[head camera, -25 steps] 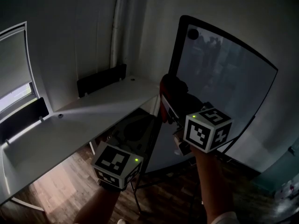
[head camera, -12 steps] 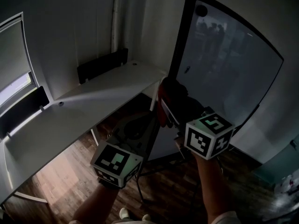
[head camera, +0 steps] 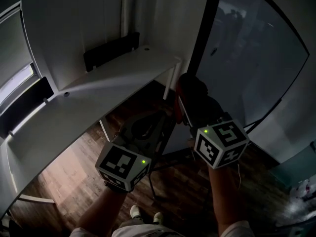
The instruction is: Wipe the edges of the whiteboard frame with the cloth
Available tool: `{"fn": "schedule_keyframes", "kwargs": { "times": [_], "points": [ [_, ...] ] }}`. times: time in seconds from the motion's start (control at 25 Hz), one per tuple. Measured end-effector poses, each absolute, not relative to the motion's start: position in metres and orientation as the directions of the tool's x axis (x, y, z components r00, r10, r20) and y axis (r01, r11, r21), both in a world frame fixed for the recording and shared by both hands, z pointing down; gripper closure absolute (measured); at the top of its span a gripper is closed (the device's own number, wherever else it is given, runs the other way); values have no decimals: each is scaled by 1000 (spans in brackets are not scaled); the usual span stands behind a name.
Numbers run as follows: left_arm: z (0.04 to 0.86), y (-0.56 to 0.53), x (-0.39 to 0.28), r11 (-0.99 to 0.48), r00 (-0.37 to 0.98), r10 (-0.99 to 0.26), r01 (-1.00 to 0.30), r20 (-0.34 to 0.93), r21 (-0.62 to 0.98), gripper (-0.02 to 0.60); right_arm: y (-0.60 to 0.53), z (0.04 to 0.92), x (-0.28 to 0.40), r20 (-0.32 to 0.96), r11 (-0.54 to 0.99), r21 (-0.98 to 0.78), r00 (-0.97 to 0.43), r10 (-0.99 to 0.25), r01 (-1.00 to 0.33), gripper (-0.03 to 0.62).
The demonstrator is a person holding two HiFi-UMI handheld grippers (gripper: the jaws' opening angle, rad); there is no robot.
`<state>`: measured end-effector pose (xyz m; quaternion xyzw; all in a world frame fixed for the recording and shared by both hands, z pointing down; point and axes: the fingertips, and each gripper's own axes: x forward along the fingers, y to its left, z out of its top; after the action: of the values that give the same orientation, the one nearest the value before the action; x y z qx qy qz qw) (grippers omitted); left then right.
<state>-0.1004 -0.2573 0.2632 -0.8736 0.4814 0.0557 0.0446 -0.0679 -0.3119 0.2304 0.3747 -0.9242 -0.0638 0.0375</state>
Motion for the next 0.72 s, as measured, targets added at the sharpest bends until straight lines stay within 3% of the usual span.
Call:
{"fn": "schedule_keyframes", "kwargs": {
  "times": [0.72],
  "points": [
    [374,-271,-88,-581,578,-814,-813,-64,45,574,-310,410,-66,75,734,67,-730,-679,-676,546]
  ]
}}
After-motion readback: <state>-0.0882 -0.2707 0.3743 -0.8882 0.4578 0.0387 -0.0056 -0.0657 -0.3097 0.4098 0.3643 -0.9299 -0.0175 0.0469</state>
